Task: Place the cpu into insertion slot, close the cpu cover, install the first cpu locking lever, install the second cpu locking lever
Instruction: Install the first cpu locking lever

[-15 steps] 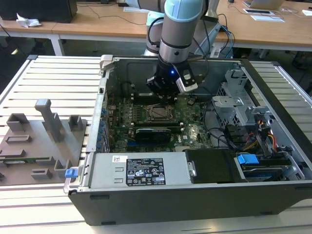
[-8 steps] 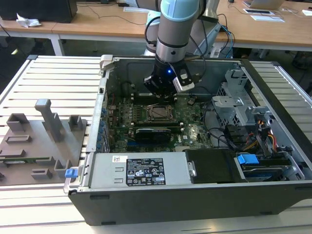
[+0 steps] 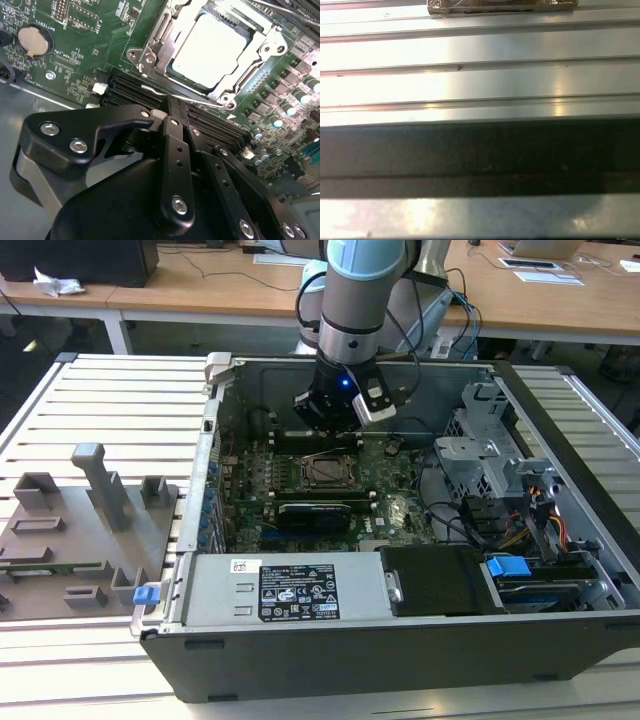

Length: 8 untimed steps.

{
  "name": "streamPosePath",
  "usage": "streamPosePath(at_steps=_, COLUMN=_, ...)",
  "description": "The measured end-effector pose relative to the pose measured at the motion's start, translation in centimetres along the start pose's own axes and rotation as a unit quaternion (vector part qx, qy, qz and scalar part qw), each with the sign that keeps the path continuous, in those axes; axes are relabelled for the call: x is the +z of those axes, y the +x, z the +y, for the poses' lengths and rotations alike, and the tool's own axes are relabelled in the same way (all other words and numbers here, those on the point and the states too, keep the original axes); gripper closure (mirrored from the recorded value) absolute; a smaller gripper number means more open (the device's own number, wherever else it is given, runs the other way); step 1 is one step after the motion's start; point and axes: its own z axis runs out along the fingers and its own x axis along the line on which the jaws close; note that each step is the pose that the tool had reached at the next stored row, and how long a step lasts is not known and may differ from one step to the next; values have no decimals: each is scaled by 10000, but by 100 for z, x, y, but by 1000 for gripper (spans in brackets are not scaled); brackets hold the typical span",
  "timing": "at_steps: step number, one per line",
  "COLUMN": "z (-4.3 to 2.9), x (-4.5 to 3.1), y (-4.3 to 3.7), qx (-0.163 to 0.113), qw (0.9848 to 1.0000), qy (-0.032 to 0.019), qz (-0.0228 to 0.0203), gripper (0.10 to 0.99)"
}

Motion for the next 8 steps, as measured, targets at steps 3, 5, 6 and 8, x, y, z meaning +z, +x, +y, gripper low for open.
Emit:
streamPosePath(at_steps=3, z=-19, x=3, y=-47, qx=1, qw=10000, qy=-1, qz=8, gripper=980)
streamPosePath(at_steps=5, z=-27, x=12, y=-54, qx=2, qw=10000, qy=0, qz=13, gripper=980)
streamPosePath(at_steps=6, z=-29, x=19, y=-57, qx=2, qw=10000, qy=1, qz=16, gripper=980)
streamPosePath(at_steps=8, z=-32, x=45, y=-64, qx=3, qw=10000, qy=1, qz=23, gripper=980)
